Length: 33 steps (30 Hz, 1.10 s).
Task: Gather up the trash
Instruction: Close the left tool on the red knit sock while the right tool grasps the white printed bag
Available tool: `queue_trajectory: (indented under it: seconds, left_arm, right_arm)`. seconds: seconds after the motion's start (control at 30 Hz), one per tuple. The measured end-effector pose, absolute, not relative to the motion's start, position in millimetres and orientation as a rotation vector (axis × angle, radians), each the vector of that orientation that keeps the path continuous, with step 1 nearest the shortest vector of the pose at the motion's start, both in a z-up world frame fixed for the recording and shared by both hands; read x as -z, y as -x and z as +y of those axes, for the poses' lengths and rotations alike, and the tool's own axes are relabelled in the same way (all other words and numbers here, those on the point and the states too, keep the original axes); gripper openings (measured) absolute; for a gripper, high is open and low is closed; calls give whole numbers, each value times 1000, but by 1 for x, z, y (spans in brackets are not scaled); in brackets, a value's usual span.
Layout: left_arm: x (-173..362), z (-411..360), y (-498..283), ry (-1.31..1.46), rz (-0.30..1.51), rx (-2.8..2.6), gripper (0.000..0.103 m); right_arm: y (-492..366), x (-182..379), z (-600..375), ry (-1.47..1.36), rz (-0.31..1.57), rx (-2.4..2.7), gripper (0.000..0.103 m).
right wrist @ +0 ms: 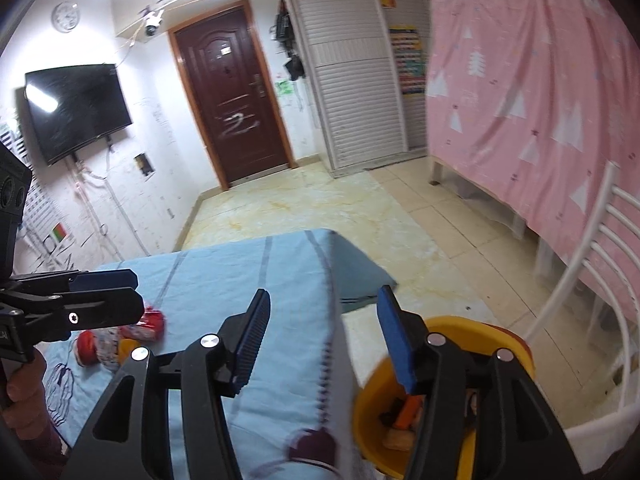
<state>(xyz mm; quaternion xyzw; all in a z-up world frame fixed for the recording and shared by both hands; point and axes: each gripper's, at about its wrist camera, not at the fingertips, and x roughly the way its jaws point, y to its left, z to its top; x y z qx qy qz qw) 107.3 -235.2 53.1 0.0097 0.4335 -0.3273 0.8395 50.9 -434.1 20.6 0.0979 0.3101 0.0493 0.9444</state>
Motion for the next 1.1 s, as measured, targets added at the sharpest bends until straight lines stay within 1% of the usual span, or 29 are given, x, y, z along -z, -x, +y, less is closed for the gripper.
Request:
queue_trajectory:
  seconds: [0.23,0.57,0.7,0.83,1.1]
  left_arm:
    - [-56,-181,-115,34,899,605,67]
    - [-52,-97,-114,80,881,443,68]
    - [-49,-73,-111,103,886,407,69]
    - [-46,-55,-107,109,885,386,72]
    - [-24,-30,-92,30,911,324,72]
  right_arm:
    - [-72,-25,-385,-162,647,-192,50]
    - [-79,-27,-321,-126,661,-338,50]
    - [-77,-29,-297,-117,666,-395,51]
    - [-75,-28,-271,-87,679,-440,55]
    - [-71,-20,-230,-38,710,-522,58]
